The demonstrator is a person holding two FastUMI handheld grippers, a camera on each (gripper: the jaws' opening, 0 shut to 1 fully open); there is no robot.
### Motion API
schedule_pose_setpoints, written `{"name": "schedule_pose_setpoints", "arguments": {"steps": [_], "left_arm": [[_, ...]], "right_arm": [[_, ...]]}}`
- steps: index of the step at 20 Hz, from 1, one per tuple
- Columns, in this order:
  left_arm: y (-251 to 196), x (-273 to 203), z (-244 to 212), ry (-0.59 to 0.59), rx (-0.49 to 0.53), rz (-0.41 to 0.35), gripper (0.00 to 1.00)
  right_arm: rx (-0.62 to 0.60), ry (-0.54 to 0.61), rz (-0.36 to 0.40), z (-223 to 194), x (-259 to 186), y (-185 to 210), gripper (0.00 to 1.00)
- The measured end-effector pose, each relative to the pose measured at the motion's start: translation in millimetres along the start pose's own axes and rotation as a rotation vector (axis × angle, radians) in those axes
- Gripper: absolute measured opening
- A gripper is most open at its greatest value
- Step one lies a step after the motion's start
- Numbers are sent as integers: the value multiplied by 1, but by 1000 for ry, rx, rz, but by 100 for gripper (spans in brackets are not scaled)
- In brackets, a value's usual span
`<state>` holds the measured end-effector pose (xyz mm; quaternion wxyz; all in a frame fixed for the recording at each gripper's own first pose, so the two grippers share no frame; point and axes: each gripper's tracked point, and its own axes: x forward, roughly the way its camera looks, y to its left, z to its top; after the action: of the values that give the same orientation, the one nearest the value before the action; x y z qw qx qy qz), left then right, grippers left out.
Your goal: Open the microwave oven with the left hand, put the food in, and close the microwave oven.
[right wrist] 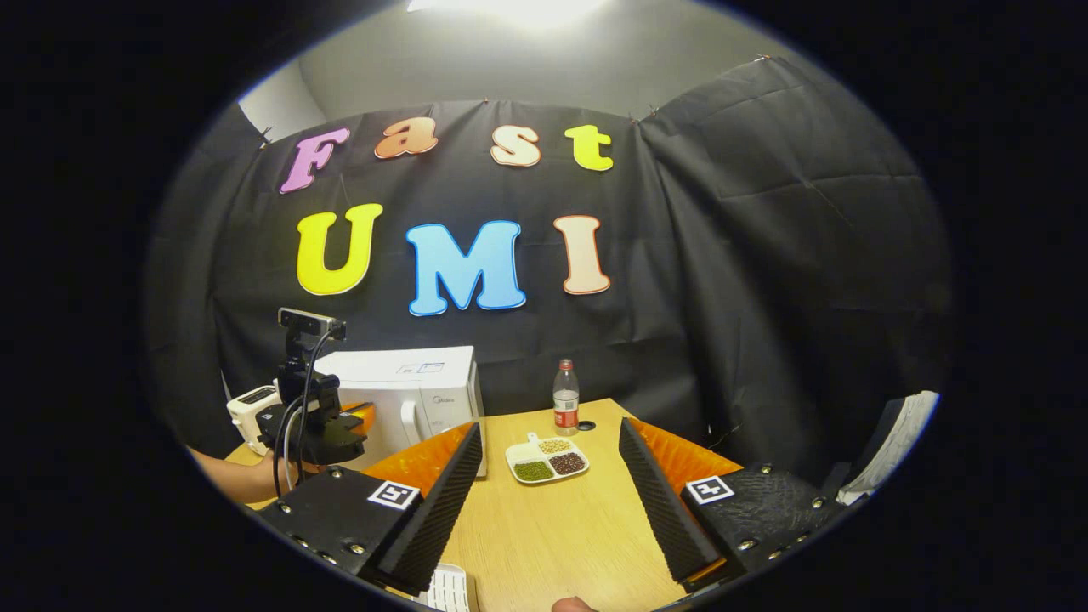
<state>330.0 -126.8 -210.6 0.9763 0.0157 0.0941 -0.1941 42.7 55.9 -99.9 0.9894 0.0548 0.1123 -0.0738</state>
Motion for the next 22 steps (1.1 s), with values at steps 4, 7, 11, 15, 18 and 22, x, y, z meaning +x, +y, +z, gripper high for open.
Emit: {"name": "schedule_pose_setpoints", "arguments": {"steps": [4,7,11,15,18,22], "left_arm": [[-14,-81,39,-65,-26,38,7],[-19,-140,64,-103,-40,97,7],[-26,-217,95,-147,-70,192,7],[-37,-283,109,-173,-91,235,0],[-33,-327,109,-180,-88,271,12],[-25,-374,105,-173,-95,291,53]], "right_arm": [[-1,-19,102,12,-9,-4,98],[-24,-46,185,22,-19,-11,98],[-39,-62,259,28,-35,-20,98],[-27,-85,284,38,-52,-20,98],[-29,-120,305,46,-63,-11,98],[-42,-123,317,40,-76,5,98]]}}
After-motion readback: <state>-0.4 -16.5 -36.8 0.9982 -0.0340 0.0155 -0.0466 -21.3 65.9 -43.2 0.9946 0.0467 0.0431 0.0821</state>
